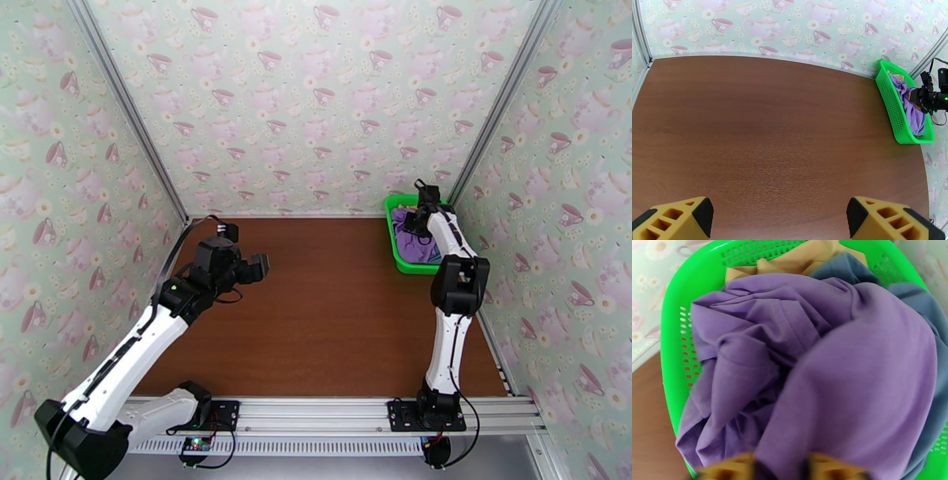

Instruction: Fold and stack the mixed laundry pile

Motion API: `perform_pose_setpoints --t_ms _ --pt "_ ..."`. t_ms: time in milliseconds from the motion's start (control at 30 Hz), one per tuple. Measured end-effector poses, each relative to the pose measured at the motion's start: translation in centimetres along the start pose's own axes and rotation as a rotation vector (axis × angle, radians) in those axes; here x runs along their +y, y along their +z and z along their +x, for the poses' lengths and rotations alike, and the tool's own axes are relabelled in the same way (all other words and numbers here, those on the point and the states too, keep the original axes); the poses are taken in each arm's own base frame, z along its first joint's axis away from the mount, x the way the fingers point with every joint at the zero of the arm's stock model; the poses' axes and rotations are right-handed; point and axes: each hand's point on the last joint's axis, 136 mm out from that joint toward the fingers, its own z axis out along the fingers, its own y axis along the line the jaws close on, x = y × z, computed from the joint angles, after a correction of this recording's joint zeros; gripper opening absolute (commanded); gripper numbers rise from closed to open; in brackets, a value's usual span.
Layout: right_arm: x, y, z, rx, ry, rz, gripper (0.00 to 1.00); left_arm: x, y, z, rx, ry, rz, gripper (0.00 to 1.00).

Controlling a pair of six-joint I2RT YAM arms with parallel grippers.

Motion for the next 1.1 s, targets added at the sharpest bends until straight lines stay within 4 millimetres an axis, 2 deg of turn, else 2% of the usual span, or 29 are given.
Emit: perform_pose_setpoints --t_ms 100,167,233,267,333,367,467,533,600,667,733,800,900,1000,1067,1100 --pt "0.2 -0.4 0.0 -0.002 -0.003 -0.020 0.00 -0.4 0.0 0.2 0.004 0.008 0.007 0.88" --pt "0.4 -1.6 0.0 -0.010 -0.003 -0.034 0.00 -0.6 0.0 0.3 0.007 0.013 0.012 0.86" --pt "0.8 -3.9 -0.7 -0.042 -0.002 -0.060 0.00 -0.9 0.0 0.4 0.009 0.018 0.019 0.85" --pt "1.2 -5.9 -1.6 -0.076 0.000 -0.082 0.00 -1.1 0.0 0.5 0.011 0.021 0.023 0.84" --pt "2.0 -10.5 -3.7 -0.169 0.002 -0.132 0.00 -1.3 -0.1 0.6 0.012 0.025 0.028 0.83" --pt "2.6 -13.5 -4.9 -0.232 0.001 -0.167 0.00 -1.3 -0.1 0.6 0.013 0.027 0.030 0.82" --pt "4.6 -24.0 -8.1 -0.437 -0.021 -0.294 0.00 -1.4 -0.1 0.6 0.012 0.032 0.030 0.80" --pt "6.5 -30.8 -9.5 -0.567 -0.059 -0.395 0.00 -1.2 -0.3 0.4 0.006 0.038 0.016 0.78" --pt "9.0 -37.6 -9.9 -0.684 -0.115 -0.511 0.00 -0.7 -0.8 0.0 -0.008 0.042 -0.006 0.77" --pt "11.7 -42.4 -8.9 -0.743 -0.179 -0.625 0.00 -0.2 -1.6 -0.6 -0.030 0.045 -0.032 0.76" --pt "14.5 -45.2 -7.0 -0.752 -0.242 -0.730 0.00 0.3 -3.0 -1.5 -0.062 0.043 -0.055 0.76" --pt "17.8 -46.5 -4.5 -0.721 -0.314 -0.829 0.00 0.9 -4.9 -2.8 -0.107 0.036 -0.078 0.76" --pt "21.9 -45.3 -0.2 -0.619 -0.395 -0.920 0.00 1.7 -7.9 -4.4 -0.173 0.020 -0.106 0.78" --pt "25.4 -41.0 5.9 -0.450 -0.463 -0.960 0.00 2.7 -10.3 -5.3 -0.211 0.002 -0.137 0.79" --pt "26.6 -36.6 11.0 -0.317 -0.497 -0.934 0.00 3.2 -11.1 -5.3 -0.208 -0.005 -0.158 0.80" --pt "26.6 -34.9 12.9 -0.273 -0.506 -0.913 0.00 3.4 -11.4 -5.2 -0.200 -0.008 -0.166 0.80"
